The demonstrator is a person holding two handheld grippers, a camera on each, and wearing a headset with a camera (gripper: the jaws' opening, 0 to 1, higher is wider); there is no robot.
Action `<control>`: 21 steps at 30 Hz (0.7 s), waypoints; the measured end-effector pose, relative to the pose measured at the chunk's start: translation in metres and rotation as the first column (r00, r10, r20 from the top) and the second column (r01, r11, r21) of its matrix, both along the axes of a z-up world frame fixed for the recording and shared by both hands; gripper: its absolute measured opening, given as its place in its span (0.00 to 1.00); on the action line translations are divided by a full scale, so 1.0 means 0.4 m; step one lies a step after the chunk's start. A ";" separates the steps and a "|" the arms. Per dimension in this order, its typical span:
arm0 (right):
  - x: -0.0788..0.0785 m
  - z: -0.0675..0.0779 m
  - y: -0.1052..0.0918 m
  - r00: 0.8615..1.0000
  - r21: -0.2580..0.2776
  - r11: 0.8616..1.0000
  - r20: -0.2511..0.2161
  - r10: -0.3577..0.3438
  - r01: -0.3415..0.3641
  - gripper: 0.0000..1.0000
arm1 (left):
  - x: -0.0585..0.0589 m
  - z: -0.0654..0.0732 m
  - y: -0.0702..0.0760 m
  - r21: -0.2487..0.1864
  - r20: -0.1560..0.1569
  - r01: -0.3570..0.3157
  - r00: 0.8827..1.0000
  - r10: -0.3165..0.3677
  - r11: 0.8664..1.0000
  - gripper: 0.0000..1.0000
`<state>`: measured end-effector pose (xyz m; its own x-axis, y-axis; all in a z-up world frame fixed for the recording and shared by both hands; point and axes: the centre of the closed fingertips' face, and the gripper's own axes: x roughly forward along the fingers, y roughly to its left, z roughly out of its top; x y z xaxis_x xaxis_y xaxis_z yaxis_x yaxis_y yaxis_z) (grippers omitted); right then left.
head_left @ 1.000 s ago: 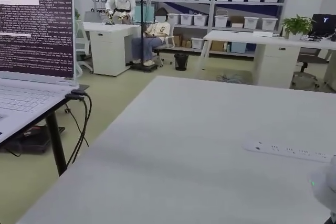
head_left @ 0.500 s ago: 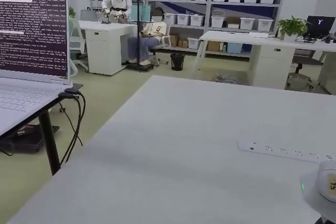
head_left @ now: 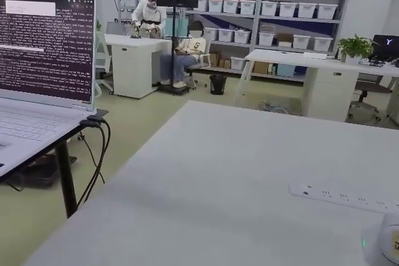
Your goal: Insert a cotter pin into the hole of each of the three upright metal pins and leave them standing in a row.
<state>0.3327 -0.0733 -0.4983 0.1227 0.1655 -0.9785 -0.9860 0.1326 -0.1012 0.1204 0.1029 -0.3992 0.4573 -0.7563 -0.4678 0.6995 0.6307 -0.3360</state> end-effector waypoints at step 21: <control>-0.050 0.088 0.021 0.996 0.056 0.997 0.070 0.052 -0.056 0.00 | 0.014 0.024 -0.029 0.005 0.022 0.024 0.999 -0.024 1.000 0.80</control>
